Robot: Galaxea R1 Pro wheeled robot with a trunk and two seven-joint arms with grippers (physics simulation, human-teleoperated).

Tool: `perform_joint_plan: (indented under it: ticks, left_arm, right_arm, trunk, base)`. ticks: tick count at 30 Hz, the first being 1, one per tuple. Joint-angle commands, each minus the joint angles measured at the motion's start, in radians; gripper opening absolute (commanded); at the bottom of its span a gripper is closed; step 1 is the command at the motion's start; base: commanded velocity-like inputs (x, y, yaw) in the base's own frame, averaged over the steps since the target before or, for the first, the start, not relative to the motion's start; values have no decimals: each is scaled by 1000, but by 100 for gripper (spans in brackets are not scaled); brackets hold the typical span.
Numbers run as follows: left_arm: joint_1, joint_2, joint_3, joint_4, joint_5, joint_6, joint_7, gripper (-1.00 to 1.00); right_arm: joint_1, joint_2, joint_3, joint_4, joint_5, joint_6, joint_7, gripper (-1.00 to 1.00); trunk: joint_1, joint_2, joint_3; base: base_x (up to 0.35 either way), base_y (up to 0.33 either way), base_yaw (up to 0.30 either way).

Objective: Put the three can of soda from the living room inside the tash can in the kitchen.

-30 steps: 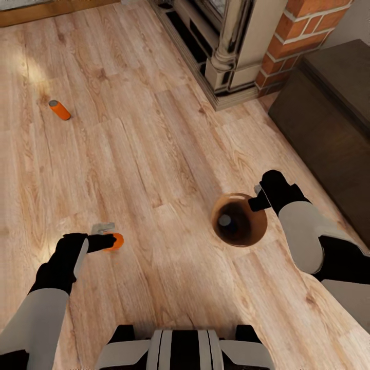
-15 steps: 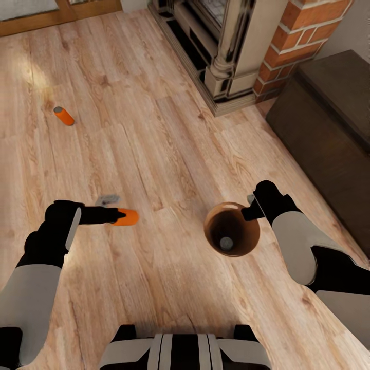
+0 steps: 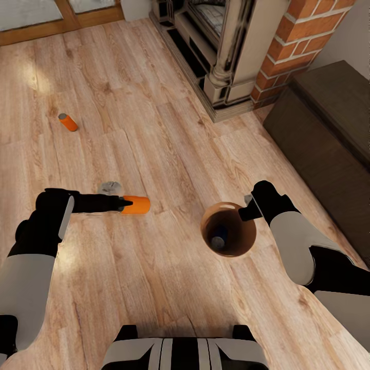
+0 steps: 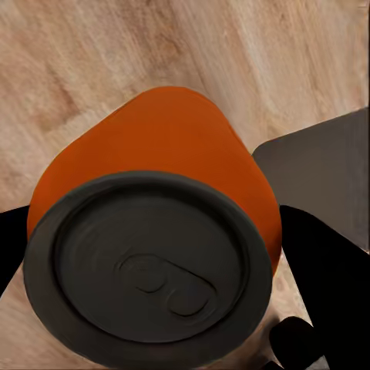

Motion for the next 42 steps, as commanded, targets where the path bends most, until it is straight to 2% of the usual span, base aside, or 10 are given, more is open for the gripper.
perform_joint_plan:
  ticks: [1, 5, 9, 18, 21, 24, 31, 36, 40, 42]
  left_arm:
    - [-10, 4, 0, -1, -6, 0, -34, -100]
    - [-36, 14, 0, -2, -5, 0, -110, -100]
    - [-55, 42, 1, -4, -5, 0, -263, -100]
    - [-74, 47, -5, -38, -2, 0, -467, -100]
    - [-76, 44, -6, -44, -2, 0, -605, -100]
    - [-85, 40, -5, -45, -1, 0, -678, -100]
    - [-114, 28, -3, -38, 0, 0, -690, -100]
    - [-120, -11, -7, -34, -3, 0, -690, -100]
    - [-120, -69, -77, -34, -10, 0, -690, -100]
    - [-120, -83, -111, -34, -11, 0, -690, -100]
  right_arm:
    - [0, 0, -2, 1, -25, 3, 4, -100]
    - [0, 0, -1, 1, -35, 3, 5, -100]
    - [0, 8, 1, 1, -39, 3, 5, -100]
    - [0, 20, 1, 8, -40, 3, 4, -100]
    - [-1, 34, 1, 11, -40, 3, 4, -100]
    - [-1, 56, 2, 11, -40, 3, 3, -100]
    - [-1, 88, 2, 9, -40, 3, -1, -100]
    - [-1, 95, 2, 9, -40, 3, -1, -100]
    - [-2, 110, 2, 3, -41, 3, -4, -100]
    - [-2, 114, 2, 1, -43, 3, -5, -100]
  trunk:
    - [-4, 7, 5]
    - [-19, 35, 21]
    - [-35, 63, 35]
    - [-69, 126, 63]
    - [-81, 147, 73]
    - [-92, 168, 82]
    - [-119, 217, 104]
    - [-138, 252, 120]
    - [-153, 280, 132]
    - [-161, 294, 139]
  base:
    - [0, 0, 0]
    - [0, 0, 0]
    - [0, 0, 0]
    - [0, 0, 0]
    - [0, 0, 0]
    - [0, 0, 0]
    - [0, 0, 0]
    - [0, 0, 0]
    - [0, 0, 0]
    - [0, 0, 0]
